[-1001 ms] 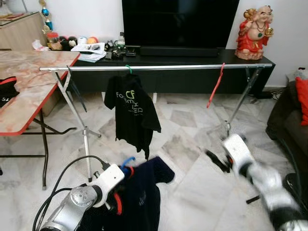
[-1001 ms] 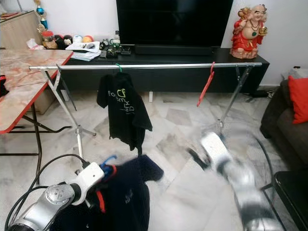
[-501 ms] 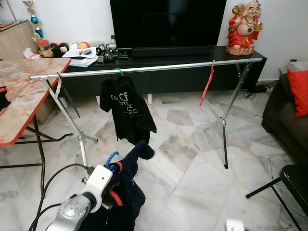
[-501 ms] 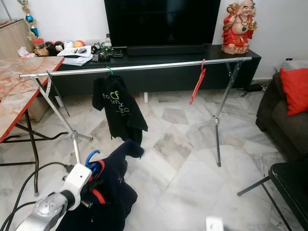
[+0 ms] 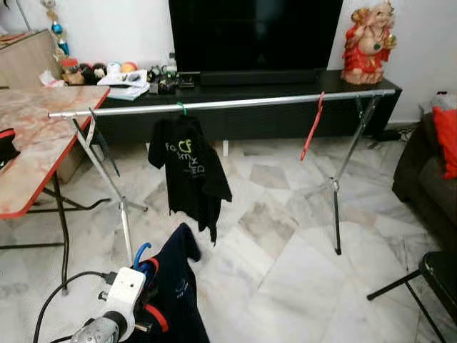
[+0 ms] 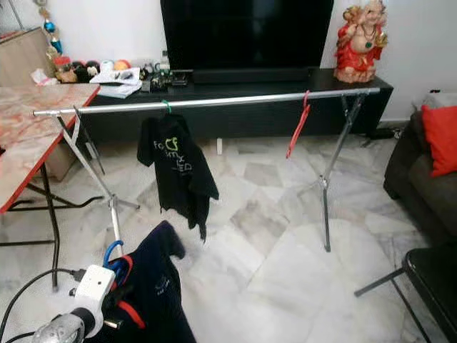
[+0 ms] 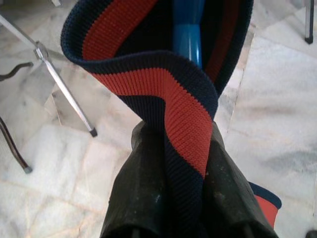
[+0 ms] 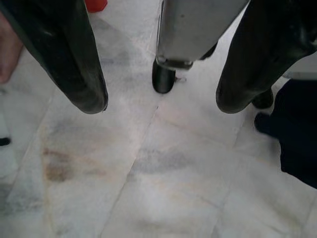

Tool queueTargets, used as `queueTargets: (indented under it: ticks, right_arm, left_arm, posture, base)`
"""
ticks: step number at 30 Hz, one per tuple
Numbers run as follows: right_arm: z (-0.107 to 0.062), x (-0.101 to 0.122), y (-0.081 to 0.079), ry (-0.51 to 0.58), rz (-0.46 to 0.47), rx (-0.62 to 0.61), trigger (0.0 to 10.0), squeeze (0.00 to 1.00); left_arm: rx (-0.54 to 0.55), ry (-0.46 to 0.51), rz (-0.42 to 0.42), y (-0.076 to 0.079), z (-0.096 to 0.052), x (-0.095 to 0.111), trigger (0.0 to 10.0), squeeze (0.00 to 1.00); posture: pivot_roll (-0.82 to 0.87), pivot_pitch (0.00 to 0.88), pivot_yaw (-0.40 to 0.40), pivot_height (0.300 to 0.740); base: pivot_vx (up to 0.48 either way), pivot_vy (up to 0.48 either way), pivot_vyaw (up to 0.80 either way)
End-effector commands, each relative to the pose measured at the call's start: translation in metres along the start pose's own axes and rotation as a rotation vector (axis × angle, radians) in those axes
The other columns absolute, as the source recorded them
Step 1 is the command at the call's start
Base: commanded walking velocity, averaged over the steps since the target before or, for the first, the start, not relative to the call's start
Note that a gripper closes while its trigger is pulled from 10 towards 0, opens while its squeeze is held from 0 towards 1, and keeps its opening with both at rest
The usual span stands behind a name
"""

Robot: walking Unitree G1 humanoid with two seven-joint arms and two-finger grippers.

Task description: Hang hanger

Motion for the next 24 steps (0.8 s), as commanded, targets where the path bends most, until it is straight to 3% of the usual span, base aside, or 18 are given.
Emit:
queueTargets:
  ticks: [1,8,13,24]
  right_arm:
    - [0.001,0.007,-0.005,0.017,-0.005,0.01,10.0,0.0]
    - [0.001,0.007,-0.011,0.011,-0.001,0.033,10.0,0.0]
    - [0.001,0.012,-0.018,0.018,-0.064,0.068,10.0,0.0]
    - [0.001,0.013,-0.028,0.021,-0.072,0.102,10.0,0.0]
  left_arm:
    - [0.032,0.043,0.007,-0.009,0.002,0.012,10.0,0.0]
    - [0.087,0.037,-0.009,-0.02,0.004,0.013,10.0,0.0]
    - [0.113,0.043,-0.012,-0.027,0.005,0.016,10.0,0.0]
    - [0.134,0.046,-0.015,-0.035,0.006,0.018,10.0,0.0]
  posture:
    - [0.14,0.0,0.048,0.74]
    - [0.15,0.0,0.05,0.74]
    - [0.17,0.0,0.04,0.74]
    - [0.17,0.0,0.051,0.74]
  base:
    - [0.379,0.0,0.0]
    - [0.41,0.0,0.0]
    - [0.425,0.0,0.0]
    - [0.328,0.0,0.51]
Point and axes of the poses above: a point about 5 cm out from each wrist's last joint towards the gripper, its own z axis pointing out of the wrist towards the gripper, its own x axis along the axis of the wrist's last joint, y = z × x, the point moved 2 cm from there along z, pointing out of the wrist towards the gripper, and after that the axes turned 9 degrees about z, right-handed, at the moved point
